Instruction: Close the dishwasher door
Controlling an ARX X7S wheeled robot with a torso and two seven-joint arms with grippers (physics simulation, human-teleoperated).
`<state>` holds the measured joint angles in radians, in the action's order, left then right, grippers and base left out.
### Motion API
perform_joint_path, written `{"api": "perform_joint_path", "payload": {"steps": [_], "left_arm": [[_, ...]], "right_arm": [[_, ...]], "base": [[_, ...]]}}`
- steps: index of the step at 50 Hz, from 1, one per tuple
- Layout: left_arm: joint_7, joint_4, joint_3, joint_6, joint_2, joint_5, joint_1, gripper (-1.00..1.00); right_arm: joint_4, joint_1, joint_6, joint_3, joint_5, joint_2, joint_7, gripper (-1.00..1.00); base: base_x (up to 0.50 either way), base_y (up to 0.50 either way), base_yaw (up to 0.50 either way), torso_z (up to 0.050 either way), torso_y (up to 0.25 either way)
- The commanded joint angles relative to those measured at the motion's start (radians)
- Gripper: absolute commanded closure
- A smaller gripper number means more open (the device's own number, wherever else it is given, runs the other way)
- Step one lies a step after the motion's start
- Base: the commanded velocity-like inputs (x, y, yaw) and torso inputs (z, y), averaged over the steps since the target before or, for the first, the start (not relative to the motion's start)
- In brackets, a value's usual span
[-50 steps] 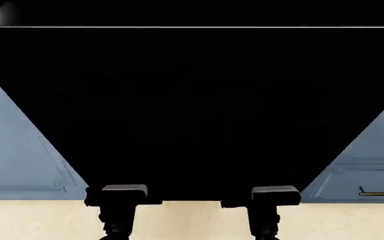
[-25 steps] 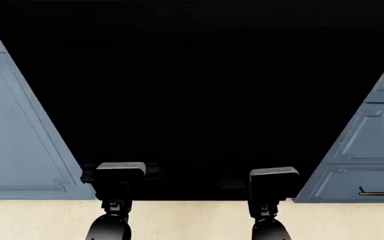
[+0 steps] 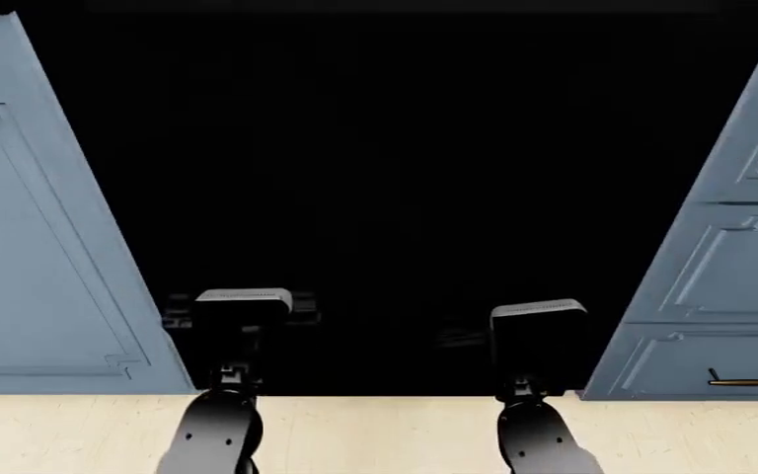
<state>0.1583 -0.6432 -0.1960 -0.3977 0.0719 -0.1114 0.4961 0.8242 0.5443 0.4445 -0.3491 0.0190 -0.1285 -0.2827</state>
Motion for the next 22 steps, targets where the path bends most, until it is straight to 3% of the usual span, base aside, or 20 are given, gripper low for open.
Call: {"api": "perform_joint_path", "payload": {"steps": [1,22], "left_arm": [[0.012,-0.018,-0.011,0.009,0.009,-0.009,0.034,-1.00],[0.027,0.001,-0.033,0.030,0.018,-0.027,0.049,-1.00]], "right_arm": [[-0.023,0.108,-0.017,0.057,0.051,0.002,0.025,-1.00],[0.005,0.145,-0.029,0.063,0.078,-0.006,0.027,-1.00]], "base": [[0.01,0.00,0.00,0.000,0.010],[0.02,0.00,0.01,0.000,0.002]]}}
